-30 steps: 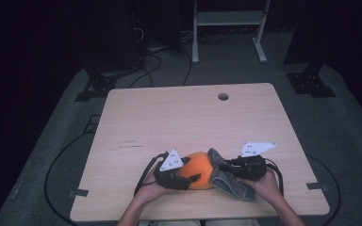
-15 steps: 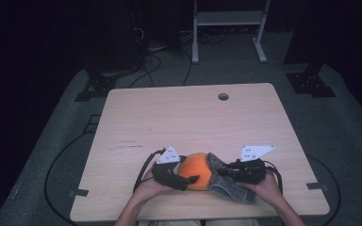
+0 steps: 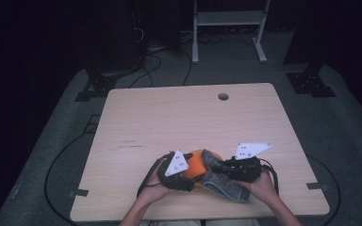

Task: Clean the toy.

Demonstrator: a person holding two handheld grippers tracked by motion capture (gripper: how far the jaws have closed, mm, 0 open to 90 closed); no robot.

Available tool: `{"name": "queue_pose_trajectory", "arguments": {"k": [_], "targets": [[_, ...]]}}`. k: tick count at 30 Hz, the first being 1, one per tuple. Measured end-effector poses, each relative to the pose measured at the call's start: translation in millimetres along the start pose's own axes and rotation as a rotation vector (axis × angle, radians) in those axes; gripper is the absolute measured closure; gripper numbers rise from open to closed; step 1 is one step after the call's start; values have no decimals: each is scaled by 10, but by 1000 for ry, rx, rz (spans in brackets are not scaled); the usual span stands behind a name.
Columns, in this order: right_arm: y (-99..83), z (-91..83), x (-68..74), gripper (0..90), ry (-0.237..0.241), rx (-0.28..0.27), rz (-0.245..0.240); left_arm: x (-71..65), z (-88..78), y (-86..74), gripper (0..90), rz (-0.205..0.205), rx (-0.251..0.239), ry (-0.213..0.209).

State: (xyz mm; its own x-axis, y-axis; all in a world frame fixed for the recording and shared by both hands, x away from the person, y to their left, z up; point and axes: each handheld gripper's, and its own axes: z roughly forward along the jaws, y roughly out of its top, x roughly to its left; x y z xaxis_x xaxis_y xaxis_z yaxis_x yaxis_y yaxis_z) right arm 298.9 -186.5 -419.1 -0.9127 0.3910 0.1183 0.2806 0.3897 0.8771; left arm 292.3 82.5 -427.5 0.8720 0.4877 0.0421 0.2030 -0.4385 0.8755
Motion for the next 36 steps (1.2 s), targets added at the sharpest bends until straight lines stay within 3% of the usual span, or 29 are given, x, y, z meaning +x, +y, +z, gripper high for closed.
{"name": "queue_pose_trajectory", "arguments": {"k": [1,3,4,5,8,10,12,14,15,16,17,19,21,22,23,24,28,30,31,34,36], "targets": [[-22,-18,-4,808,5,0,4,36,7,-13,99,-48,23,-3],[-47,-38,-5,808,3,18,4,90,21,-49,75,-122,55,-36],[-64,-47,-12,808,1,25,4,105,29,-72,115,-142,54,-54],[-83,-58,-22,808,-3,30,9,93,28,-82,174,-127,48,-53],[-92,-138,-58,808,-27,41,21,-12,4,-36,321,-17,6,9],[-18,-236,-1,808,-14,-37,12,-90,1,23,357,88,-12,49],[83,-257,45,808,-17,-68,-13,-209,24,84,362,204,-29,94],[129,-221,34,808,-29,-58,-25,-274,35,105,357,269,-27,100],[118,-174,3,809,-33,-30,-22,-277,42,102,337,273,-22,96],[95,-152,-19,808,-26,-21,-12,-257,48,83,308,253,-20,81],[53,-131,-46,808,-24,-6,1,-217,48,70,249,205,-27,60],[-3,-121,-69,809,-33,18,12,-121,38,63,140,95,-18,51],[-49,-124,-86,809,-29,29,25,3,35,27,66,-31,6,14],[-69,-135,-97,809,-26,34,32,33,39,8,71,-66,8,13],[-75,-135,-105,809,-32,39,32,72,58,-26,86,-123,7,-21],[-81,-138,-117,809,-41,52,31,74,65,-46,153,-128,2,-34],[-51,-194,-116,808,-44,44,29,-18,40,-33,328,-20,-17,26],[45,-266,-66,808,12,-56,30,-83,46,9,358,71,-21,46],[90,-278,-40,808,19,-73,27,-129,51,33,361,118,-25,51],[194,-212,6,808,4,-50,-13,-271,59,84,355,247,-34,58],[146,-141,-39,809,4,-16,4,-261,66,74,303,244,-29,50]]}}
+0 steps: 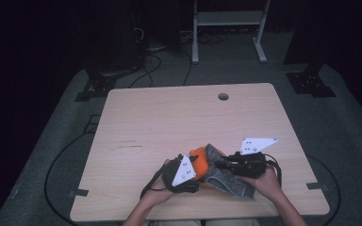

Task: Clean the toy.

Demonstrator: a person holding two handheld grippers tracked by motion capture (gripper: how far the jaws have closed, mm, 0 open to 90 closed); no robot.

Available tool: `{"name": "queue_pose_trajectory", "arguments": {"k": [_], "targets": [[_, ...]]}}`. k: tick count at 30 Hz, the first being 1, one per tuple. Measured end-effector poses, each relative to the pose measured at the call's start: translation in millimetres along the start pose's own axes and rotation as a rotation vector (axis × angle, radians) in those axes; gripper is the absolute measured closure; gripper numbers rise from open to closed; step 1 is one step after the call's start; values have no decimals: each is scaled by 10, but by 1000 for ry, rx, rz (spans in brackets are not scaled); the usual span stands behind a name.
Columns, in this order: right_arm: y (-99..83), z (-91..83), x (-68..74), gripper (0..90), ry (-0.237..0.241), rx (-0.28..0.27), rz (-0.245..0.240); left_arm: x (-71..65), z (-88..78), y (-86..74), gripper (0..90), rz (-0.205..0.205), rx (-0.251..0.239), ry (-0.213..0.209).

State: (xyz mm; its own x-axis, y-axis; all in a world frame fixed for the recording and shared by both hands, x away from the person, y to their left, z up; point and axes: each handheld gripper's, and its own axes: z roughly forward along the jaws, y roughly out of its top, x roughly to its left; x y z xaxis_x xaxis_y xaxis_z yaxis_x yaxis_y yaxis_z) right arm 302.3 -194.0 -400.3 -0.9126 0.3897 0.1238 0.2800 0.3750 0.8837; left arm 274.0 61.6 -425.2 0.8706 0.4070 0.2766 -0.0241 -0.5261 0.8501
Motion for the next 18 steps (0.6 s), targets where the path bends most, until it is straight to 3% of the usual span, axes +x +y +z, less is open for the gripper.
{"name": "queue_pose_trajectory", "arguments": {"k": [2,4,6,7,11,14,16,18], "targets": [[-50,2,-25,809,-3,10,15,59,-5,-21,192,-82,-21,-9],[-101,-14,-48,809,-7,23,25,172,30,-57,72,-235,18,-44],[-120,-29,-64,809,-16,32,27,235,68,-112,85,-348,30,-82],[-117,-33,-73,809,-26,43,26,243,78,-132,127,-362,23,-105],[-2,-97,-6,809,-6,29,-14,160,15,-75,296,-223,3,-43],[126,-94,129,809,55,17,-63,8,16,12,320,-39,-13,-14],[184,-29,219,809,56,42,-109,-83,16,54,323,60,-1,3],[166,11,218,809,48,55,-109,-78,15,27,331,59,11,9]]}}
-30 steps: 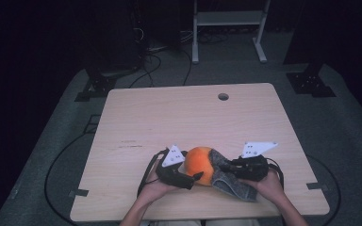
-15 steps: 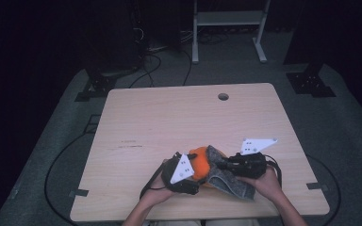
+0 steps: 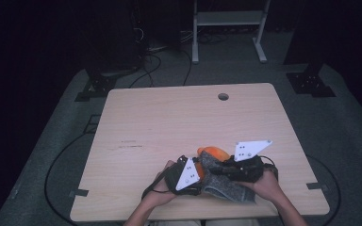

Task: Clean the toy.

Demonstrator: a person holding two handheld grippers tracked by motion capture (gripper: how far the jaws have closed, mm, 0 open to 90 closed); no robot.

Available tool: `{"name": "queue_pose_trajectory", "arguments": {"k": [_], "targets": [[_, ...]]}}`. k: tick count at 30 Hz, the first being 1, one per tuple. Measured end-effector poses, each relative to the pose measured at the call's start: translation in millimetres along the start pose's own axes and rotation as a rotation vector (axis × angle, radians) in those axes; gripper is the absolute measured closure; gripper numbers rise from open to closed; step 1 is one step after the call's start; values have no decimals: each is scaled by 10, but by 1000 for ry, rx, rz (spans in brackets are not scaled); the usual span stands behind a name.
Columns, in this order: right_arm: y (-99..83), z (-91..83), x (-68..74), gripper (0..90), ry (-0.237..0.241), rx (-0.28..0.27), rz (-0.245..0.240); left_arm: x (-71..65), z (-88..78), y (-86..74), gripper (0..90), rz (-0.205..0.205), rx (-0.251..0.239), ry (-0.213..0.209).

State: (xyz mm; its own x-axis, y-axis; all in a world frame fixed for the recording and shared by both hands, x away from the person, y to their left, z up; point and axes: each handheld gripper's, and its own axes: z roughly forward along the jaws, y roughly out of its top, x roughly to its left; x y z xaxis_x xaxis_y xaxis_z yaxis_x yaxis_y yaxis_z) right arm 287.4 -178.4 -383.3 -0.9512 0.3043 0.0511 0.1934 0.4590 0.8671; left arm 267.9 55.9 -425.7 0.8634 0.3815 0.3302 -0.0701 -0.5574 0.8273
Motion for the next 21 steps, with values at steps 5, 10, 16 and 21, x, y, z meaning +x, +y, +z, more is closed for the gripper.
{"name": "queue_pose_trajectory", "arguments": {"k": [5,10,16,21], "targets": [[-229,-128,-228,810,-66,-2,99,88,-11,-103,336,-83,12,-32],[-286,-121,-232,809,-62,-10,96,199,-46,-49,135,-211,-73,-71],[-269,-15,-175,809,-72,20,57,259,-42,-184,227,-232,34,-91],[-409,-58,-258,808,-85,33,109,298,-99,-208,179,-248,14,-97]]}}
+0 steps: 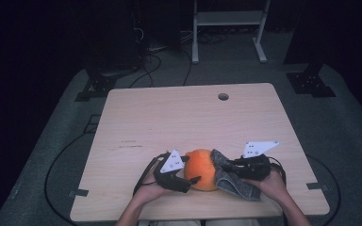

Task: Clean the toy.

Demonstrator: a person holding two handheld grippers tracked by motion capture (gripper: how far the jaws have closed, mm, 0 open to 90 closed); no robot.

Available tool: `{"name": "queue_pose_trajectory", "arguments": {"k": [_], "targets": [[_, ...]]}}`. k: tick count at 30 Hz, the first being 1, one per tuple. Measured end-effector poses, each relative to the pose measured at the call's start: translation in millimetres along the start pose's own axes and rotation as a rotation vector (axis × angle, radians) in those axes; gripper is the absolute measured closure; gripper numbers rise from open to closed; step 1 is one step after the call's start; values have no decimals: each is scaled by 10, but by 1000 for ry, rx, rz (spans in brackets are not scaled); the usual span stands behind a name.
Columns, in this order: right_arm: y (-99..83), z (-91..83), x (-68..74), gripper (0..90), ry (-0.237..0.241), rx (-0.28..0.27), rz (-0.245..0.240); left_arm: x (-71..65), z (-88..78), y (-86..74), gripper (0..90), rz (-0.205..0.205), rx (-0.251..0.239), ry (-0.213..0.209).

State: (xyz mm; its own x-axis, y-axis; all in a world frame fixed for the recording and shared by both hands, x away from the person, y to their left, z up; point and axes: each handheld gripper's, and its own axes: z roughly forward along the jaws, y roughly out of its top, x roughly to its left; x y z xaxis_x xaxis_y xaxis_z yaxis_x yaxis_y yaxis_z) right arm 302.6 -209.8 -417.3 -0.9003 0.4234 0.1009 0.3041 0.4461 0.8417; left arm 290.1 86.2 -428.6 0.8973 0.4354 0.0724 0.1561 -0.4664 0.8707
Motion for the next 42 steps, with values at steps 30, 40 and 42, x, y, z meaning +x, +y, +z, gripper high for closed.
{"name": "queue_pose_trajectory", "arguments": {"k": [30,40,42], "targets": [[-182,109,-137,808,-41,37,105,92,17,-142,213,-55,90,66],[23,218,61,808,58,-42,44,99,-30,-89,156,-60,81,-13],[20,219,99,808,68,-13,5,120,-46,-34,106,-73,46,-18]]}}
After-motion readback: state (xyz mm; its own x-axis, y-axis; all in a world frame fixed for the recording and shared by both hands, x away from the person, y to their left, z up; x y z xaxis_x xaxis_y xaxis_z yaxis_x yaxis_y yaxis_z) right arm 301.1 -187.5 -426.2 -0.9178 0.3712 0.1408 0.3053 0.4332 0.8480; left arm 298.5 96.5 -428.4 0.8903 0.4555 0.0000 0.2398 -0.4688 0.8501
